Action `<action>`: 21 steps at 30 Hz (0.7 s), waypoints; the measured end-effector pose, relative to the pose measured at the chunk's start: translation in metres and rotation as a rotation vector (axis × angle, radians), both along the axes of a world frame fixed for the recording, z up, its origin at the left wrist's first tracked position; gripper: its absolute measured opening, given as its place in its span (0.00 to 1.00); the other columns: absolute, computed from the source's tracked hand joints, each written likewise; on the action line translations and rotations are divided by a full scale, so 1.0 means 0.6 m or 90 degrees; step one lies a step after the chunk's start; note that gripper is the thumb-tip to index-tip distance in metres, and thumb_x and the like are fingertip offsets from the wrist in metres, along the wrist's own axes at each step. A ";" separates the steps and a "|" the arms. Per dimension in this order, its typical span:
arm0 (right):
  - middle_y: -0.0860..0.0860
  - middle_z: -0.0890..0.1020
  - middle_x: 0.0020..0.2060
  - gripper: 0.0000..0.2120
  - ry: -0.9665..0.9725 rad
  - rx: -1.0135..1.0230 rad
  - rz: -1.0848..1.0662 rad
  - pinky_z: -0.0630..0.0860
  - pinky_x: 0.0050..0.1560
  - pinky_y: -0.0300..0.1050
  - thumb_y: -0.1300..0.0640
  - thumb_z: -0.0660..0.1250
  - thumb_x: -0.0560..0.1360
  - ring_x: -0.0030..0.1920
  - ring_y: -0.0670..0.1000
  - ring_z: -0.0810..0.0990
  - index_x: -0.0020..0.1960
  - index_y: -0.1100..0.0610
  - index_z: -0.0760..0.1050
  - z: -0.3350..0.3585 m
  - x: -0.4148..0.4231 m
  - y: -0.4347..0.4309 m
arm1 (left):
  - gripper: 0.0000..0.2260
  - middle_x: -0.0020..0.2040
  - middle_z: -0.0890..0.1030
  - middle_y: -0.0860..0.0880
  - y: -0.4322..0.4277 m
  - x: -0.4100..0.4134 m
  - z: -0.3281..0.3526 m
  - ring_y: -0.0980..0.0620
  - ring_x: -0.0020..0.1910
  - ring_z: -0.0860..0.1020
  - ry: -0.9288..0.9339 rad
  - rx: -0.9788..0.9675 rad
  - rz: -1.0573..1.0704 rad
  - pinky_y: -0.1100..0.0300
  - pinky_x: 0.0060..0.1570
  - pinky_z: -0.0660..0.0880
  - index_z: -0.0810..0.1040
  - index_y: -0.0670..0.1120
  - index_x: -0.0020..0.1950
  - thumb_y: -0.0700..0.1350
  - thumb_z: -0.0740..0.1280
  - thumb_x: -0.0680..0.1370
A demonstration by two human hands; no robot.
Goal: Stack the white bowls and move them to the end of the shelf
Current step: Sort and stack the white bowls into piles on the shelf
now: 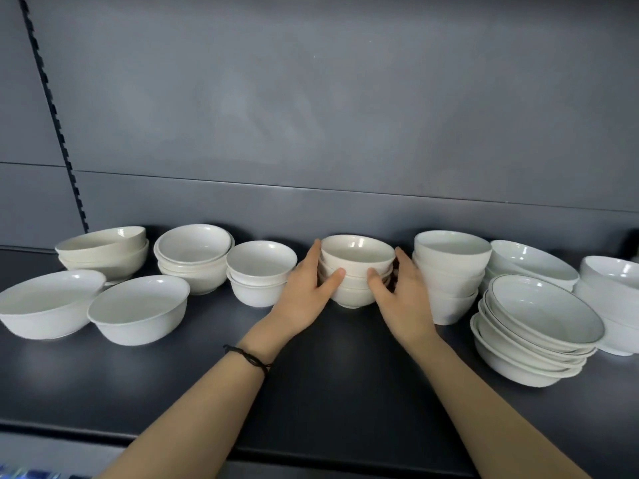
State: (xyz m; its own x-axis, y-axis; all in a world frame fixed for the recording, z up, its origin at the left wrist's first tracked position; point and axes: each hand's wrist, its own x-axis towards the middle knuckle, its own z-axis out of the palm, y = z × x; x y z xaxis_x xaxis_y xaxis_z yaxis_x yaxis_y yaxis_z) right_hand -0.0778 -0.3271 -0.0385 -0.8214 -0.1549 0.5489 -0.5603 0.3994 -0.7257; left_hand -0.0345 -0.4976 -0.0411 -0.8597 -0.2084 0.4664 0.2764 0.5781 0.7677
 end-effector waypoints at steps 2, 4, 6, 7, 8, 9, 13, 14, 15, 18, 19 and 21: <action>0.53 0.74 0.65 0.24 0.072 0.014 -0.054 0.65 0.63 0.38 0.55 0.68 0.76 0.66 0.52 0.72 0.71 0.58 0.69 0.006 0.009 0.003 | 0.28 0.61 0.79 0.49 0.000 0.021 0.017 0.51 0.60 0.77 0.026 -0.053 0.030 0.49 0.61 0.75 0.66 0.48 0.75 0.56 0.64 0.76; 0.53 0.77 0.58 0.18 0.165 0.030 -0.093 0.69 0.59 0.41 0.56 0.67 0.75 0.60 0.54 0.74 0.64 0.58 0.74 0.016 0.020 0.006 | 0.21 0.60 0.80 0.47 -0.006 0.046 0.034 0.49 0.58 0.78 0.058 -0.102 0.060 0.51 0.59 0.76 0.71 0.45 0.71 0.49 0.65 0.79; 0.53 0.80 0.52 0.14 0.273 0.091 -0.090 0.73 0.54 0.46 0.55 0.63 0.75 0.53 0.55 0.76 0.56 0.58 0.79 0.026 0.034 0.004 | 0.18 0.60 0.80 0.47 -0.020 0.076 0.044 0.50 0.58 0.78 0.063 -0.170 0.090 0.52 0.57 0.76 0.74 0.46 0.68 0.45 0.66 0.79; 0.53 0.81 0.49 0.14 0.323 0.141 -0.066 0.76 0.50 0.48 0.54 0.60 0.74 0.51 0.55 0.77 0.53 0.58 0.80 0.030 0.042 0.000 | 0.16 0.59 0.80 0.48 -0.028 0.093 0.049 0.51 0.57 0.78 0.060 -0.220 0.105 0.52 0.55 0.76 0.75 0.47 0.67 0.45 0.66 0.79; 0.52 0.82 0.47 0.14 0.361 0.192 -0.035 0.77 0.46 0.45 0.54 0.59 0.74 0.49 0.54 0.78 0.51 0.58 0.81 0.034 0.053 -0.007 | 0.15 0.57 0.81 0.49 -0.036 0.113 0.054 0.51 0.56 0.78 0.065 -0.281 0.124 0.52 0.53 0.77 0.77 0.48 0.64 0.47 0.66 0.78; 0.51 0.82 0.45 0.14 0.389 0.239 0.001 0.76 0.43 0.41 0.54 0.59 0.74 0.47 0.52 0.79 0.50 0.57 0.81 0.038 0.064 -0.016 | 0.13 0.54 0.82 0.50 -0.045 0.132 0.059 0.50 0.54 0.79 0.081 -0.354 0.154 0.53 0.50 0.78 0.79 0.49 0.61 0.48 0.65 0.78; 0.48 0.82 0.51 0.15 0.365 0.382 0.145 0.75 0.47 0.39 0.52 0.66 0.75 0.51 0.49 0.80 0.60 0.54 0.79 0.041 0.103 -0.065 | 0.18 0.43 0.85 0.49 -0.101 0.192 0.074 0.44 0.43 0.82 0.067 -0.622 0.239 0.53 0.42 0.78 0.83 0.48 0.49 0.55 0.58 0.70; 0.48 0.82 0.54 0.17 0.337 0.399 0.167 0.76 0.50 0.42 0.50 0.67 0.76 0.53 0.50 0.79 0.63 0.53 0.77 0.041 0.109 -0.078 | 0.19 0.43 0.85 0.50 -0.119 0.203 0.076 0.44 0.44 0.82 0.029 -0.652 0.251 0.53 0.43 0.77 0.83 0.49 0.49 0.56 0.58 0.69; 0.48 0.81 0.56 0.18 0.318 0.403 0.180 0.76 0.52 0.45 0.49 0.67 0.76 0.55 0.51 0.78 0.65 0.53 0.75 0.041 0.114 -0.092 | 0.20 0.44 0.85 0.50 -0.138 0.214 0.078 0.44 0.45 0.82 -0.007 -0.667 0.264 0.52 0.44 0.77 0.83 0.49 0.50 0.57 0.58 0.69; 0.48 0.80 0.59 0.19 0.295 0.386 0.181 0.74 0.54 0.47 0.48 0.67 0.76 0.58 0.53 0.77 0.65 0.52 0.75 0.048 0.124 -0.136 | 0.25 0.47 0.85 0.49 -0.195 0.238 0.084 0.43 0.48 0.82 -0.059 -0.649 0.325 0.51 0.46 0.75 0.83 0.50 0.52 0.60 0.56 0.66; 0.48 0.80 0.60 0.19 0.291 0.382 0.183 0.73 0.56 0.48 0.48 0.66 0.76 0.60 0.53 0.76 0.65 0.52 0.74 0.051 0.125 -0.151 | 0.26 0.49 0.85 0.48 -0.211 0.242 0.085 0.43 0.50 0.81 -0.074 -0.637 0.345 0.51 0.48 0.75 0.83 0.49 0.53 0.60 0.55 0.66; 0.47 0.79 0.62 0.19 0.282 0.380 0.182 0.71 0.60 0.47 0.48 0.65 0.77 0.63 0.53 0.74 0.66 0.52 0.74 0.056 0.123 -0.178 | 0.27 0.54 0.83 0.48 -0.239 0.246 0.088 0.43 0.55 0.79 -0.109 -0.619 0.378 0.50 0.53 0.73 0.81 0.50 0.58 0.61 0.57 0.68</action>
